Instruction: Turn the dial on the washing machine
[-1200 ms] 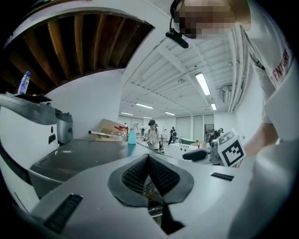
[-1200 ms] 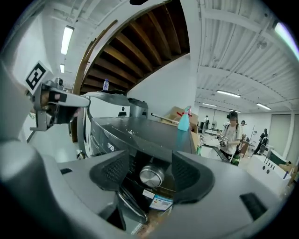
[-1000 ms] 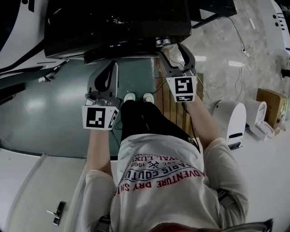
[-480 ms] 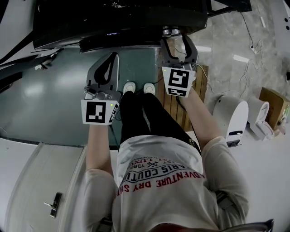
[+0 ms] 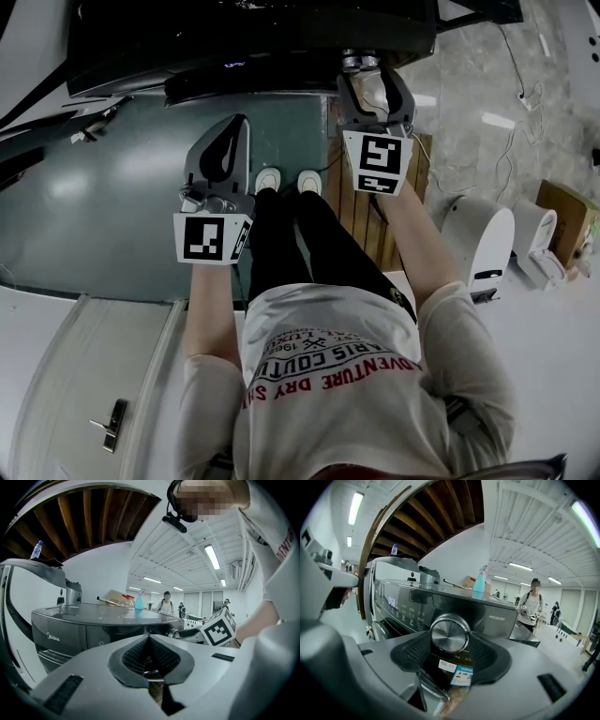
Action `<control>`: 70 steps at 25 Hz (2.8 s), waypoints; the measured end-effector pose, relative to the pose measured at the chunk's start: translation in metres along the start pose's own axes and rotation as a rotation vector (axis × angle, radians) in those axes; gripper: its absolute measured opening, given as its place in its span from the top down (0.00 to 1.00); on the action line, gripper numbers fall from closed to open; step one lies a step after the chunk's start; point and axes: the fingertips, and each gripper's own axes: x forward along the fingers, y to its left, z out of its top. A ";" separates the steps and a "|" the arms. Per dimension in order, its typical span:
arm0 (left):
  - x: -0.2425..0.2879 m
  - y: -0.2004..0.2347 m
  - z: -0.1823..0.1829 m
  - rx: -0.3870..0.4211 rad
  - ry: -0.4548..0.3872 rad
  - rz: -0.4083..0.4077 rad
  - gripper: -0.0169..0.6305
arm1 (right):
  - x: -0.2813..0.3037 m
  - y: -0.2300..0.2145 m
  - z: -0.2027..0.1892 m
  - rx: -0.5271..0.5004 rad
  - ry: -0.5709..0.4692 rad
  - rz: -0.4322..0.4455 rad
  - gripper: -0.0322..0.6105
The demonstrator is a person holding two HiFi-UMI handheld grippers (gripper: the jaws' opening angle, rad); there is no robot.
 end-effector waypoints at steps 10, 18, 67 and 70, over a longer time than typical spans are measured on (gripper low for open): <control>-0.003 0.007 0.007 0.002 -0.006 0.009 0.95 | -0.001 -0.008 -0.006 0.237 0.008 0.044 0.54; -0.008 0.019 0.002 0.035 0.020 0.032 0.95 | 0.002 -0.009 -0.009 0.389 0.003 0.103 0.54; -0.003 0.025 -0.001 0.069 0.098 -0.120 0.95 | -0.009 -0.007 0.000 0.036 0.074 -0.102 0.49; -0.003 0.024 -0.001 0.072 0.095 -0.121 0.95 | -0.007 0.002 0.004 -0.108 0.074 -0.086 0.49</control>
